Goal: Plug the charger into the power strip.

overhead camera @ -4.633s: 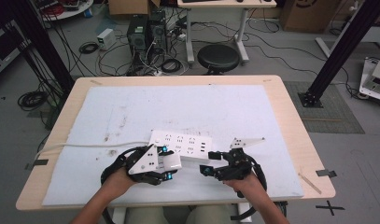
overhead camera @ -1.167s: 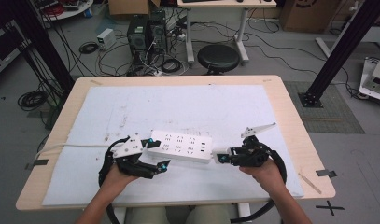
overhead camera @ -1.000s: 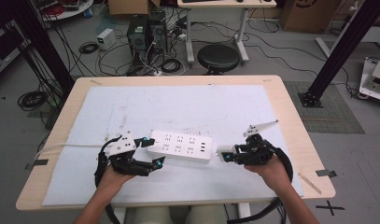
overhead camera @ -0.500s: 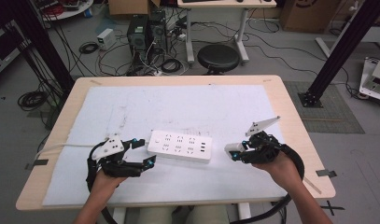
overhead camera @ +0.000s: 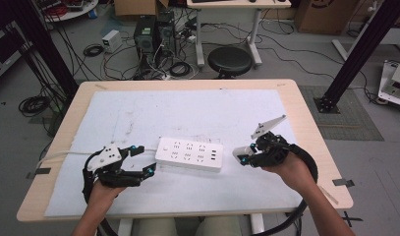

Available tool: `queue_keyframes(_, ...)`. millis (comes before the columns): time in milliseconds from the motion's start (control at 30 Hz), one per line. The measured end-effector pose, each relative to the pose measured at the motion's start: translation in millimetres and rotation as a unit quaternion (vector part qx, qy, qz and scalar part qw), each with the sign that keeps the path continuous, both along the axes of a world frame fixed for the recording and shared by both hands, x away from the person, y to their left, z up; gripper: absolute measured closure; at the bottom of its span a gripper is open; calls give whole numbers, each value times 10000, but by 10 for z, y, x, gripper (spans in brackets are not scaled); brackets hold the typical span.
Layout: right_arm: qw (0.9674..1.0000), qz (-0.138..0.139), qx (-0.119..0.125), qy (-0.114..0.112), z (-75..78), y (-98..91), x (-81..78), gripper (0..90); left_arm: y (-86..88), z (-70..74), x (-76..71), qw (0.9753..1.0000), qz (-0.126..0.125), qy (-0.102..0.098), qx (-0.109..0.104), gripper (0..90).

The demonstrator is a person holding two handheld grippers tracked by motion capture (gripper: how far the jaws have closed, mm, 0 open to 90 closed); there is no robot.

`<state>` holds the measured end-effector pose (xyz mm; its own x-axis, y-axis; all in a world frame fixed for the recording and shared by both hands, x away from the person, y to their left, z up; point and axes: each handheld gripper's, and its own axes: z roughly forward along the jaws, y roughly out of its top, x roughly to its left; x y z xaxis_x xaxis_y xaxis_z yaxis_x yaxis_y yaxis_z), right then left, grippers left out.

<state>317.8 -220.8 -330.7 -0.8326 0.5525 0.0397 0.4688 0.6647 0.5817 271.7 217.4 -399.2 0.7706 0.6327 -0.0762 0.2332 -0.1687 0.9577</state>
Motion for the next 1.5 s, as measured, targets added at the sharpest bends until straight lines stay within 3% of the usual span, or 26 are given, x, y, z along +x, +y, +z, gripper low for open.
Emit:
queue_keyframes(467,9976,472,-493,-95,276,349,275,634,208,-61,-19,9994,322,-140,72,239)
queue_keyframes(800,9949,718,-714,-37,280,572,400,635,316,-87,-35,9988,447,-185,70,238)
queue_keyframes(1167,9875,1096,-1132,47,291,970,593,635,412,-126,-44,9984,517,-212,99,238)
queue_keyframes(1300,9855,1208,-1184,102,270,1069,649,635,431,-141,-42,9984,518,-208,127,239)
queue_keyframes(1500,9795,1407,-1432,166,205,1207,712,635,455,-156,-37,9983,528,-209,109,238)
